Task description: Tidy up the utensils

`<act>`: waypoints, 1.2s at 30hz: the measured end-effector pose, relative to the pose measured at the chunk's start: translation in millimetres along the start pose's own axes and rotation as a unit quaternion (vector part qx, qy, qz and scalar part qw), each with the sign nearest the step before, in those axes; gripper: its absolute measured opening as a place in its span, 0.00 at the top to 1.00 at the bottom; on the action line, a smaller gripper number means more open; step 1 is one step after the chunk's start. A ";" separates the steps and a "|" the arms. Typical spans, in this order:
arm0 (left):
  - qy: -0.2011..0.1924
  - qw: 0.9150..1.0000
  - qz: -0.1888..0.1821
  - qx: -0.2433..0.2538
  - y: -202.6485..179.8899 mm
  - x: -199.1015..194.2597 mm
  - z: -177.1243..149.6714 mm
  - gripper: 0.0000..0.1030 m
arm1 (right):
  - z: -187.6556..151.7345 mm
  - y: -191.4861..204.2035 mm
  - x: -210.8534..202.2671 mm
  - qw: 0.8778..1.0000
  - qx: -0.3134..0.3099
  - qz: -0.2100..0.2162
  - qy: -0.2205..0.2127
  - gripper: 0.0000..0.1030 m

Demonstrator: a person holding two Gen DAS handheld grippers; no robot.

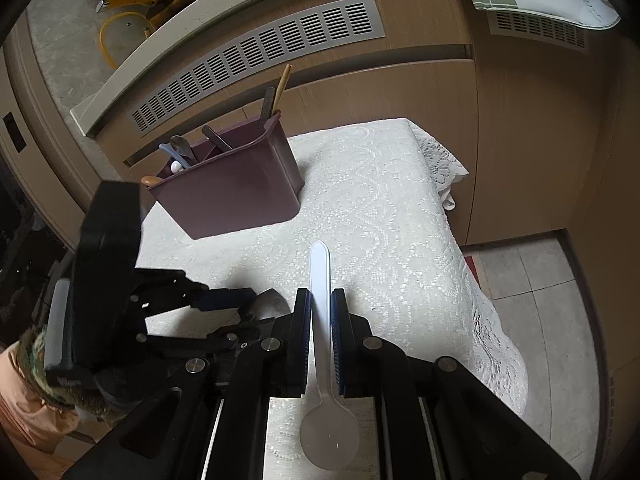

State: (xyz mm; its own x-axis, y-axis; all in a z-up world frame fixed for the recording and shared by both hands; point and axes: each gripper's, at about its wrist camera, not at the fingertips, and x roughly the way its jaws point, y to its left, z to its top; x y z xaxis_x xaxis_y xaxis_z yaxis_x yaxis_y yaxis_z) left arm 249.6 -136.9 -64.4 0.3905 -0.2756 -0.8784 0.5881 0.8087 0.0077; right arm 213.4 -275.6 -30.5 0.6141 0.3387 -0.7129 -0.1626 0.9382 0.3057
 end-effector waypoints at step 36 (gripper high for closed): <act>0.008 0.977 0.095 -0.193 80.1 -2.5 -29.7 0.53 | 2.2 61.1 15.8 0.998 -0.068 0.001 0.014 0.90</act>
State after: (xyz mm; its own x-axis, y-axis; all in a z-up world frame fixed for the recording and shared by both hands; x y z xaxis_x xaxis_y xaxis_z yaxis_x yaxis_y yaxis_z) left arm 274.6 -56.0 -75.9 0.4529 -0.0964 -0.8863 0.1945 0.9809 -0.0073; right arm 214.9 -213.1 -21.7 0.5915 0.3406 -0.7309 -0.2677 0.9380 0.2205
